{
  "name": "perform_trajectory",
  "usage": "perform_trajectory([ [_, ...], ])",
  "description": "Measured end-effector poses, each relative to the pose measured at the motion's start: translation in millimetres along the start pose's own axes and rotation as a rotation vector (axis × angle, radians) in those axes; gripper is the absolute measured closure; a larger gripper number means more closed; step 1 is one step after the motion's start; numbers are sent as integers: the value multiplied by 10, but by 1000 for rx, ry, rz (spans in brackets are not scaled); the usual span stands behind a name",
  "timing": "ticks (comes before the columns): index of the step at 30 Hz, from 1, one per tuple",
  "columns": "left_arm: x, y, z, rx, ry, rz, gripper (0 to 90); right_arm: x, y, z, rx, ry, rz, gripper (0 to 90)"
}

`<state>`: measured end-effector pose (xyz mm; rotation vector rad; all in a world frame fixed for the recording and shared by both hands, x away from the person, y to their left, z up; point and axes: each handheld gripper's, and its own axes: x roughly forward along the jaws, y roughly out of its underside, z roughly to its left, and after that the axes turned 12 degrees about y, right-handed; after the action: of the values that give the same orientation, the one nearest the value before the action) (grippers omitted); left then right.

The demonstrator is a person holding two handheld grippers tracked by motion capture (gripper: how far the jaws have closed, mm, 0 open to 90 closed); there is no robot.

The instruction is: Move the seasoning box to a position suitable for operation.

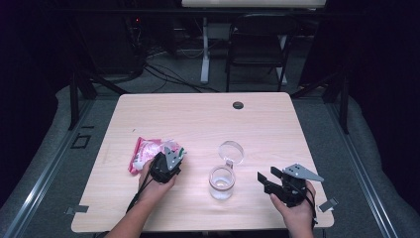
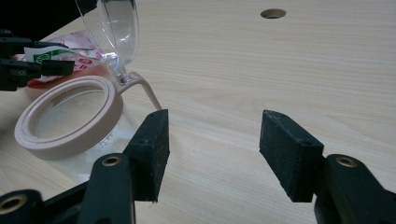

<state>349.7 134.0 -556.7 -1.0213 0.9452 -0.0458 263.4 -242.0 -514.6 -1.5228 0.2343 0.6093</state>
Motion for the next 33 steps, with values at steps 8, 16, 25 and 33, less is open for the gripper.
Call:
perform_trajectory([
  [8, 15, 7, -9, -3, -19, -14, 637, 16, 10, 9, -4, 2, 5, 425],
  [16, 5, -20, -27, -35, -23, -16, 631, 12, 18, -4, 5, 11, 6, 428],
  [25, 13, -21, 4, -59, 17, -19, 626, 17, 32, -14, 12, 12, 8, 429],
  [33, -47, -9, 74, -68, 6, -64, 731, 23, 42, -16, 13, 16, 12, 428],
])
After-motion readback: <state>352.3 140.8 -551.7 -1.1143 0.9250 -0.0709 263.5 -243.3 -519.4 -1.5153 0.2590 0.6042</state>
